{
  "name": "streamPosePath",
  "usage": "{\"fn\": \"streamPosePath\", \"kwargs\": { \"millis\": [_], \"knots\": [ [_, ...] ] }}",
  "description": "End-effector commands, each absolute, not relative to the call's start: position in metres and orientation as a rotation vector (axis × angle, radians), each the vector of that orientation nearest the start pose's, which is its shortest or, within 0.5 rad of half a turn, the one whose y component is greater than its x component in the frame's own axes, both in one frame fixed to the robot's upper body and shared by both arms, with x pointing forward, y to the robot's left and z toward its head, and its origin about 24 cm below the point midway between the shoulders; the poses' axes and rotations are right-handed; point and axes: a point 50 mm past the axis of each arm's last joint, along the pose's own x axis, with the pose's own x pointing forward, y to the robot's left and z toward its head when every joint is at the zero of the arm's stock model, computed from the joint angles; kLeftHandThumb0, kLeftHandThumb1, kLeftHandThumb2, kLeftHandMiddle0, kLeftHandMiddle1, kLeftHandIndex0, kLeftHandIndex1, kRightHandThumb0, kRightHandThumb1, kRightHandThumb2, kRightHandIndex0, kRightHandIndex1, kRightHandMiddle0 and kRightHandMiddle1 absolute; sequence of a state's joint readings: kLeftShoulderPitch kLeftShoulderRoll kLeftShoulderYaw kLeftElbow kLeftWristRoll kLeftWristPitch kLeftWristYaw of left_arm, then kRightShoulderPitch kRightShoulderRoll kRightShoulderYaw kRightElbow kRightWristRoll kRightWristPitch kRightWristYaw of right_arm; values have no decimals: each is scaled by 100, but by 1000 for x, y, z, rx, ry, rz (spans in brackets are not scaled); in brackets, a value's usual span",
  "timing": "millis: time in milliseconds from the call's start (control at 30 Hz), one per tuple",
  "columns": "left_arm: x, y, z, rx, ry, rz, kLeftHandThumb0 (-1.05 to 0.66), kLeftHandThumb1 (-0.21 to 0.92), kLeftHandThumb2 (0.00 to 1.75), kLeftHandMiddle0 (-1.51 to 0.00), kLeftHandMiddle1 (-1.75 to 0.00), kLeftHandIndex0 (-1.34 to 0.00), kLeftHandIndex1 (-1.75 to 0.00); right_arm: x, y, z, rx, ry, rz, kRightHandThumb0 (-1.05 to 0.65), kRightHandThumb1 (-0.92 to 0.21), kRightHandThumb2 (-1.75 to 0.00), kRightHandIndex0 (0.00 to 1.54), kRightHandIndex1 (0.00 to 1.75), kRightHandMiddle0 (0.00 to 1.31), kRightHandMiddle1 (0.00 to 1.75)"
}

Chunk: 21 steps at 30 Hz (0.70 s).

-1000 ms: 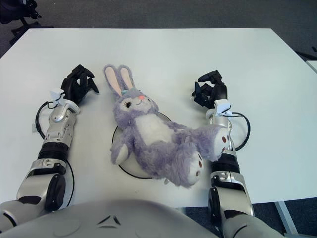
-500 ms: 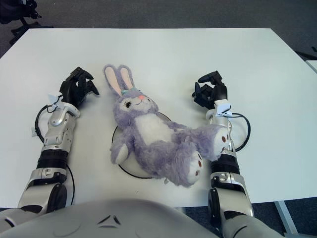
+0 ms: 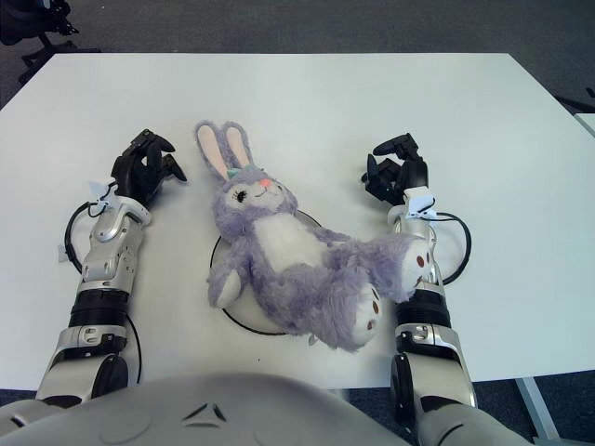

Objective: Put the doll into the plate.

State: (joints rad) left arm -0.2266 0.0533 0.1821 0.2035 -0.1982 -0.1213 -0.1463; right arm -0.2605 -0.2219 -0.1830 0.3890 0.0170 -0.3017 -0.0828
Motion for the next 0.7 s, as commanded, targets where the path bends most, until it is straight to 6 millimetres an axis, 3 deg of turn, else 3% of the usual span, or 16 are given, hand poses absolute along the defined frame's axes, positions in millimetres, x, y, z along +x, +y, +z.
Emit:
{"fn": "streamPosePath", "kwargs": {
  "millis": [0,667],
  "knots": [
    [285,183,53,-159,-127,14,-28,92,45,-90,-175,-56,-175,292,-233,61,-154,-178,-239,-39,-63,-90,87,175,38,175],
    [284,184,54,-118,-168,12,-27,92,44,-88,-175,-55,-175,292,-230,61,-155,-169,-232,-39,-63,-90,87,175,38,175]
  ]
}}
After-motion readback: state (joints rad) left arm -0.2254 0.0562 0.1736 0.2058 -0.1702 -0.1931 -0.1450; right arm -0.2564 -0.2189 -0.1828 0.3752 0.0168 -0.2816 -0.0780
